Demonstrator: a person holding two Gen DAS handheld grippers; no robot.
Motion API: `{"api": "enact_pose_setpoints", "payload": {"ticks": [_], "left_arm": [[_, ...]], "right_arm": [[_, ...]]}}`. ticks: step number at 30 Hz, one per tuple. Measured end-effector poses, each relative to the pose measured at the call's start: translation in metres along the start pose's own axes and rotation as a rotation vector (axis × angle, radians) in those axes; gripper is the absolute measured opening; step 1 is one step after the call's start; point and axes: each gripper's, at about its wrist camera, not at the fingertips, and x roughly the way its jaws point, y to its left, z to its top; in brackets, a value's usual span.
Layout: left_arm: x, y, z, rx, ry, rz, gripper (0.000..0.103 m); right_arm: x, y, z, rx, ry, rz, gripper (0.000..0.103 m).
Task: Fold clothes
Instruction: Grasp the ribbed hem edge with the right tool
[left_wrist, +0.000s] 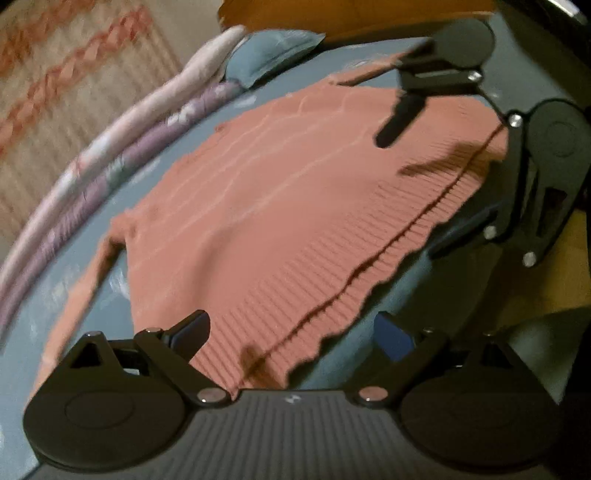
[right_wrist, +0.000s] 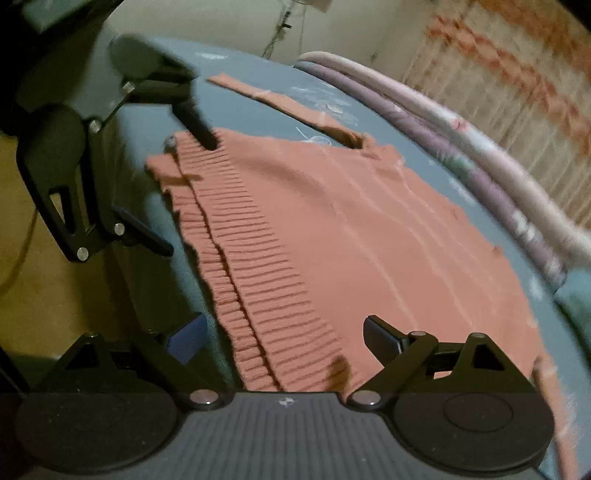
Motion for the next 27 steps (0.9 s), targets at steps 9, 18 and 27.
{"api": "enact_pose_setpoints", "payload": {"ticks": [9, 18, 27], "left_arm": [[0.007, 0.006, 0.02, 0.006, -0.098, 0.084, 0.097], [0.001, 0.012, 0.02, -0.016, -0.101, 0.052, 0.097], [-0.008, 0.014, 0.01, 0.0, -0.048, -0.006, 0.095]], "right_arm": [[-0.017, -0.004, 0.005, -0.018, -0.044, -0.122, 0.094], [0.014, 0.021, 0.017, -0.125, -0.025, -0.136, 0.028], [-0.01, 0.011, 0.007, -0.128, 0.01, 0.021, 0.009]]}}
